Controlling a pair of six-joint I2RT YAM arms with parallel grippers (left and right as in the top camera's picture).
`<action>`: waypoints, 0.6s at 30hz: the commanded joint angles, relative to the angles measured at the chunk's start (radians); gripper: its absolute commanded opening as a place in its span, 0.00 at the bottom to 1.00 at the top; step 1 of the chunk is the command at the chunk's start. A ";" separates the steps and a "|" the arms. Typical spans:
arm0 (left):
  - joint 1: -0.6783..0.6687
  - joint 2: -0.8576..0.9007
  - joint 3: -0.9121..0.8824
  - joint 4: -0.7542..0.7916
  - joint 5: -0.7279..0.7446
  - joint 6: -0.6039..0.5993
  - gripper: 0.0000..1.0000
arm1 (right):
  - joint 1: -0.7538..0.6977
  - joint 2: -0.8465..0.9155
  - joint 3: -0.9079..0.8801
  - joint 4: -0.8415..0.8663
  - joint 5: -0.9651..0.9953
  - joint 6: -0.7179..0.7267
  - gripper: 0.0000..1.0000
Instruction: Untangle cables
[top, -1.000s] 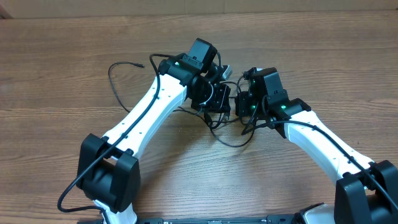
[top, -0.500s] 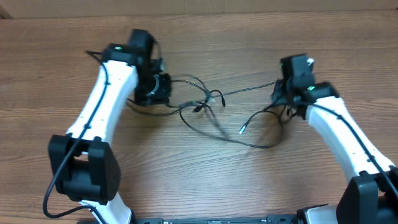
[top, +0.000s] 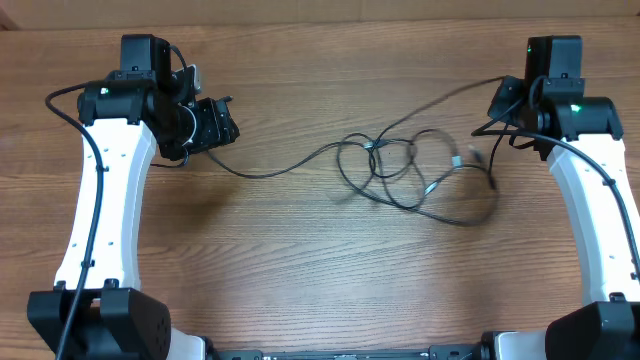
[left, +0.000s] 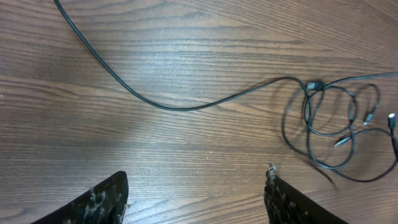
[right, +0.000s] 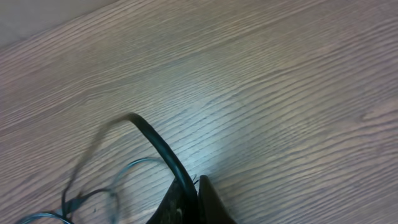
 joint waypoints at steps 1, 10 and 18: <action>-0.001 -0.042 0.014 0.007 0.011 0.027 0.70 | 0.007 -0.057 0.031 0.006 -0.068 -0.037 0.04; -0.086 -0.040 0.013 0.051 0.129 0.027 0.76 | 0.007 -0.142 0.155 0.099 -0.813 -0.225 0.04; -0.237 -0.007 0.013 0.133 0.129 0.026 0.80 | 0.007 -0.236 0.262 0.420 -1.071 -0.049 0.04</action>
